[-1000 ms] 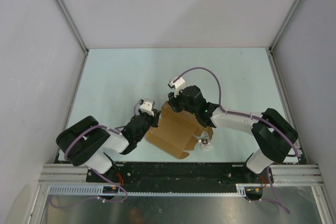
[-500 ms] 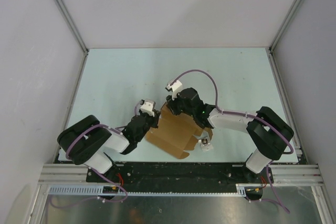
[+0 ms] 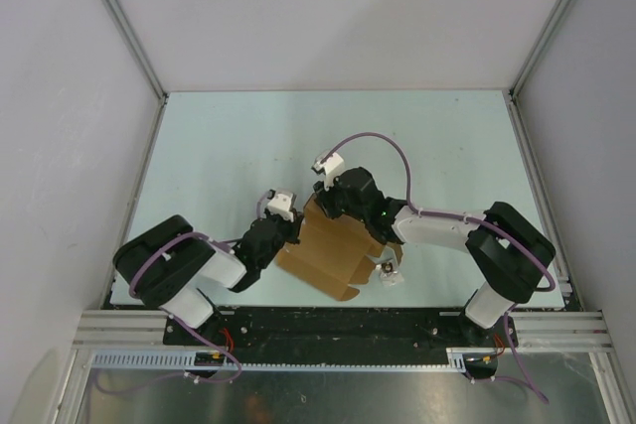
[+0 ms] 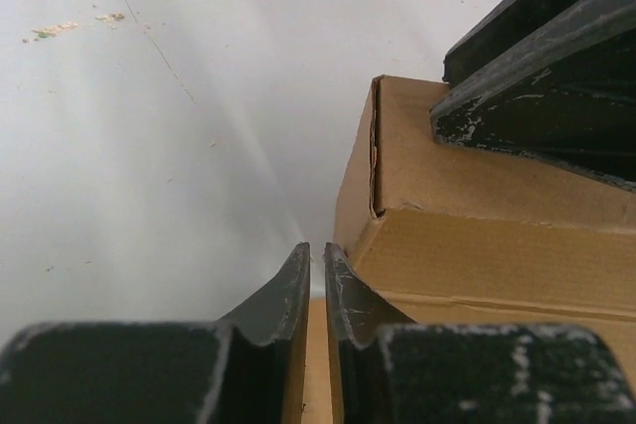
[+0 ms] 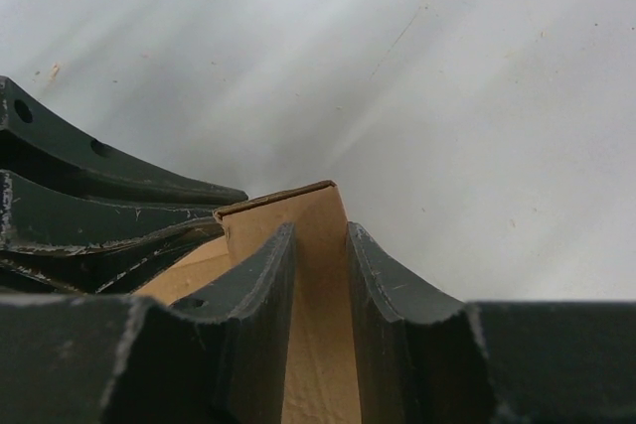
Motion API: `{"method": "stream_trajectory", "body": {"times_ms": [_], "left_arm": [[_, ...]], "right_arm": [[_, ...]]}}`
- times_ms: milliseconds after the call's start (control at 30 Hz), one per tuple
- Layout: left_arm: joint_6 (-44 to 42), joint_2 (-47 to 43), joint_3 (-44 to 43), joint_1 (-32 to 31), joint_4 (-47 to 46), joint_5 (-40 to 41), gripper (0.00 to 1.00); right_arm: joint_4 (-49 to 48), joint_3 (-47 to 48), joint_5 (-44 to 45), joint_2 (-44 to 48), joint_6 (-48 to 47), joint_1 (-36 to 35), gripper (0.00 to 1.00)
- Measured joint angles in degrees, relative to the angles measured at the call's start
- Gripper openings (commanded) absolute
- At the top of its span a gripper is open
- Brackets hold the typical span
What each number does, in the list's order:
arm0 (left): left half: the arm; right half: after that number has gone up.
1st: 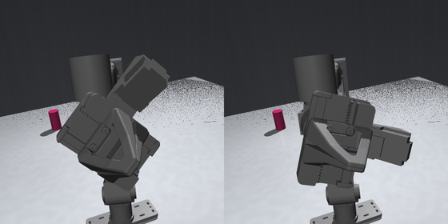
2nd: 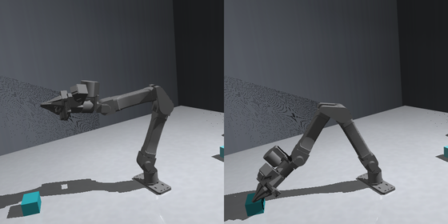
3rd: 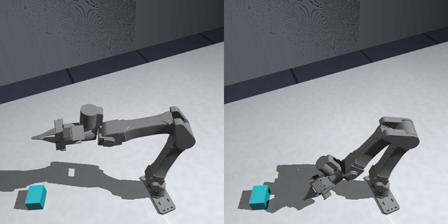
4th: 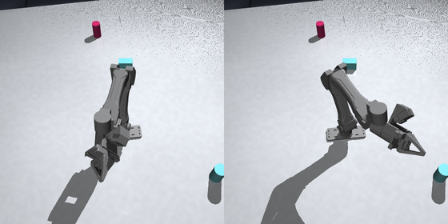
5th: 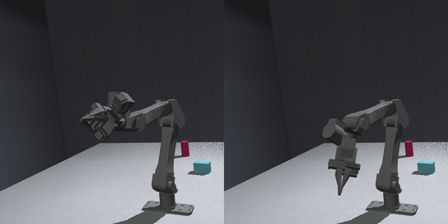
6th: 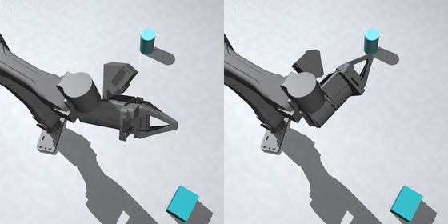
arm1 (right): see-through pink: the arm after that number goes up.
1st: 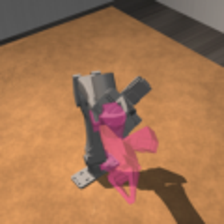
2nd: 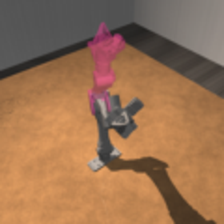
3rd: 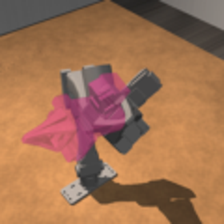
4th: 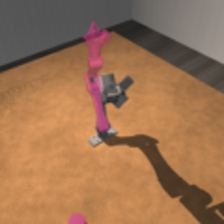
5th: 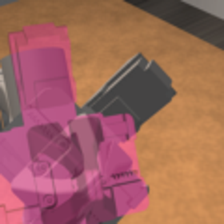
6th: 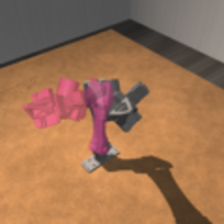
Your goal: Fold the paper box
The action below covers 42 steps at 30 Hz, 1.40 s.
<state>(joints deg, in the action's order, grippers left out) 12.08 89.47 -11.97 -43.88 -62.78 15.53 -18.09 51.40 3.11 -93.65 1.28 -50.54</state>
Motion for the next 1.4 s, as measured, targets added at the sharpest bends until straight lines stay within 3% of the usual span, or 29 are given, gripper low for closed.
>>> {"method": "stream_trajectory", "body": {"times_ms": [267, 500, 767, 833, 1100, 1400], "left_arm": [[1.6, -9.1, 0.3, 0.0, 5.6, 3.5, 0.25], [3.6, -21.9, 0.6, 0.0, 14.9, 5.2, 0.24], [5.6, -34.1, 3.3, -1.2, 23.2, -4.5, 0.16], [5.9, -34.7, 4.1, -3.0, 24.0, -6.7, 0.15], [7.0, -28.6, 5.0, -9.8, 26.3, -8.8, 0.08], [7.5, -26.6, 4.7, -11.3, 27.4, -8.7, 0.07]], "right_arm": [[2.0, -0.1, -0.5, 2.6, 0.0, 1.3, 0.37], [5.9, -0.2, 2.4, 14.5, 0.3, 4.2, 0.43], [21.9, -0.2, 12.8, 26.8, 8.7, 5.7, 0.48], [27.8, -0.2, 14.6, 29.4, 12.6, 6.9, 0.54], [48.5, -0.2, 17.6, 35.3, 25.3, 7.5, 0.61], [60.8, -0.2, 17.6, 36.3, 29.2, 5.7, 0.63]]}}
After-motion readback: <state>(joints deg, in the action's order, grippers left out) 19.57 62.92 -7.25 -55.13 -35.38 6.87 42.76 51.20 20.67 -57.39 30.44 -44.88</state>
